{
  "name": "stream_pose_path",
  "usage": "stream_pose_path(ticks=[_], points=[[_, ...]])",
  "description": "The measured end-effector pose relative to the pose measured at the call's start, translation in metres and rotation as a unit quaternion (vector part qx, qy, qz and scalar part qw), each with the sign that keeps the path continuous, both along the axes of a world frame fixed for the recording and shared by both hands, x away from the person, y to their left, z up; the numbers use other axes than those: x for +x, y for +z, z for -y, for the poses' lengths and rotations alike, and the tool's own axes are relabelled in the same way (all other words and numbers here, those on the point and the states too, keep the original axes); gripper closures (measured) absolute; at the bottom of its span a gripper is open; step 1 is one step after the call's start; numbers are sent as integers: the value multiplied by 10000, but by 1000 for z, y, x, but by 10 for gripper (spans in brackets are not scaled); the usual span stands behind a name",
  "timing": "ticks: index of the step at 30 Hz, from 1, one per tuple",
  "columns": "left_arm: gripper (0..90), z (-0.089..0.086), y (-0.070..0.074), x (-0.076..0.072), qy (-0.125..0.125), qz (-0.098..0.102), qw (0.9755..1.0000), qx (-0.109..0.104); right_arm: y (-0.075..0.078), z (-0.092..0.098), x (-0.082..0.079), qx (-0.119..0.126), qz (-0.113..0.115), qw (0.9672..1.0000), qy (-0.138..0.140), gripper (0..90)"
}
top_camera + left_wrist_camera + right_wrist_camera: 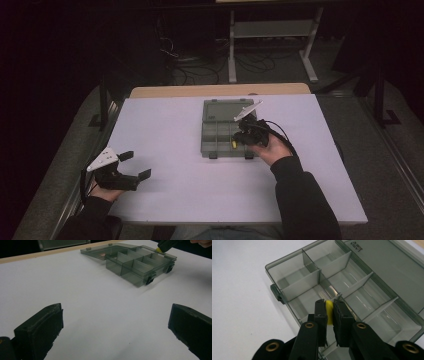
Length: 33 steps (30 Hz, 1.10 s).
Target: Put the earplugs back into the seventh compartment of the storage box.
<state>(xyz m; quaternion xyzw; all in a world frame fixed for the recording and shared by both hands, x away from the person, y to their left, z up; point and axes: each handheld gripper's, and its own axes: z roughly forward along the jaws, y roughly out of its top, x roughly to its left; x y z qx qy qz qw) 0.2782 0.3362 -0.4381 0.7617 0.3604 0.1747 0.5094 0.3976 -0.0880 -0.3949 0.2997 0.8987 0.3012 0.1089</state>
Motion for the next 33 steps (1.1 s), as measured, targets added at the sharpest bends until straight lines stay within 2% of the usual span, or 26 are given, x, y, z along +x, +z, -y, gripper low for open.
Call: stream_pose_path(ticks=[9, 14, 17, 20, 27, 31, 33], points=[[0, 0, 0, 0, -5, -2, 10000, 7, -12, 6, 6, -22, -133, 9998, -154, 799], [0, 0, 0, 0, -12, -9, 10000, 15, -15, 5, 8, 23, -265, 9996, -122, 772], [0, 0, 0, 0, -6, -7, 10000, 10, -16, 5, 8, 82, -213, 9996, -175, 646], [0, 0, 0, 0, -8, -10, 10000, 14, -15, 6, 6, 116, -130, 9997, -185, 570], [0, 1, -1, 0, -3, -20, 10000, 14, -12, 13, 4, 228, -58, 9993, -298, 160], [0, 1, -1, 0, 8, -19, 10000, 15, -11, 19, 2, 221, 59, 9988, -443, 118], [0, 1, -1, 0, 8, -19, 10000, 22, -11, 23, 0, 279, 99, 9981, -542, 59]])
